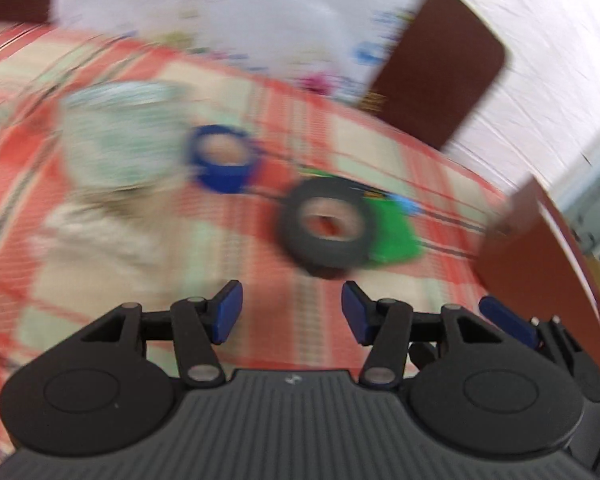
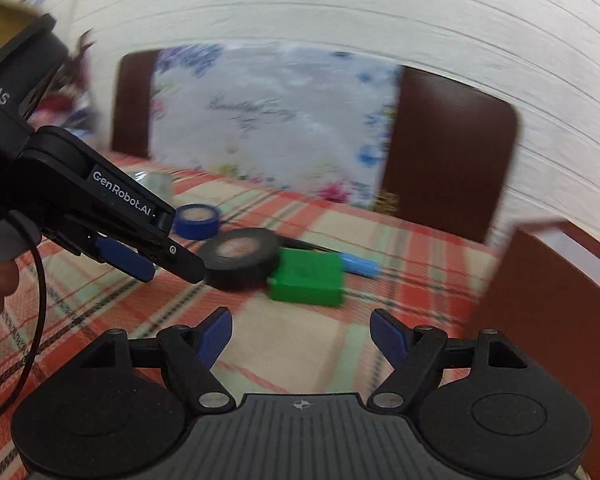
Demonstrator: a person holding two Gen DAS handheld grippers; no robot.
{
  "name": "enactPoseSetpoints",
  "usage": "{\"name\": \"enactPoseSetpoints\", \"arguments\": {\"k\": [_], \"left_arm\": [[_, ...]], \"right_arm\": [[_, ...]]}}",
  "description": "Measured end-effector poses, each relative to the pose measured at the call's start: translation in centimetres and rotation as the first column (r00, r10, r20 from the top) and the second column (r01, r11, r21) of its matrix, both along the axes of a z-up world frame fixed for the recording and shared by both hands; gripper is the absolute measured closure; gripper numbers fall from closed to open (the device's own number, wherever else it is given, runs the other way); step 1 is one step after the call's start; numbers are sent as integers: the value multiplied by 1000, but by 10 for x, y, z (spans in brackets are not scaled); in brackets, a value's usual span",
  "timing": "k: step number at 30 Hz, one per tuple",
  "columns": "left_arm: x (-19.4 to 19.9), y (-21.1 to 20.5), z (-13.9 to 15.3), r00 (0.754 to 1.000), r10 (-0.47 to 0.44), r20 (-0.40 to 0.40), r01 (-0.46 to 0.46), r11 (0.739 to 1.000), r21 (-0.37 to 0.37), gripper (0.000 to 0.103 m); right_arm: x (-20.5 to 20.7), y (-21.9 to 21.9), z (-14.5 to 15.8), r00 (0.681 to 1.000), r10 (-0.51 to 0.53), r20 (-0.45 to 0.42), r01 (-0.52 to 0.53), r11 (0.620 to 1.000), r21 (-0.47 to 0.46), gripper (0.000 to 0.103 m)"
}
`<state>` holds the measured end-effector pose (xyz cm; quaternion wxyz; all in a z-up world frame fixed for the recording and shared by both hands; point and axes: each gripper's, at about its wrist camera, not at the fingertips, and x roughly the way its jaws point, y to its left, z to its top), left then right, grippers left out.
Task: Organize objects
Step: 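Move the left gripper back toward the table objects, then grasp the black tape roll with the right gripper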
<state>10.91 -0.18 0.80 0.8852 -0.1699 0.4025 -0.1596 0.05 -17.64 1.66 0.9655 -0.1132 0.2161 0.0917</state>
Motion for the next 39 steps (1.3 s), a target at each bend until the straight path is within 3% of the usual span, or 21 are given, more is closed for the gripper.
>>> {"name": "enactPoseSetpoints", "arguments": {"k": [2,7,8,10,11,15,19,23,28,30,35,39], "left_arm": [[0,17,-1,1000,20,5,-19,999,-42,51],[3,36,-2,999,44,12,-44,997,-59,51],[4,37,-3,999,46,12,-45,997,-60,51],[5,38,-3,999,44,15,-43,997,-57,51],[5,37,-3,999,42,17,-41,998,-51,51],[6,24,-1,1000,7,16,-6,1000,-31,51],[-2,-6,0,996,-83,15,84,996,-13,50],[-19,-44,7,981,-191,27,191,982,16,50],[-44,-108,19,938,-339,69,325,931,165,50],[-54,-133,23,915,-394,87,367,903,224,50],[-72,-185,22,857,-514,43,482,828,289,51],[-79,-202,16,856,-517,26,460,783,420,49]], "right_arm": [[22,19,-2,998,64,0,-64,997,-48,25],[87,53,-11,993,112,-47,-117,987,-112,15],[96,57,-14,993,100,-61,-107,985,-134,16],[106,54,-13,992,97,-78,-104,990,-94,27],[105,51,-11,992,93,-89,-100,992,-75,27],[70,44,-15,993,89,-73,-95,992,-88,27],[20,28,-20,995,79,-68,-84,994,-74,27],[-25,-6,-21,997,5,-77,-11,998,-70,28],[-63,-65,-20,971,-209,-116,210,978,1,27],[-76,-83,-19,953,-276,-124,282,959,31,16],[-97,-101,-24,947,-286,-149,299,952,72,15],[-101,-103,-27,949,-283,-141,296,951,87,15]]}}
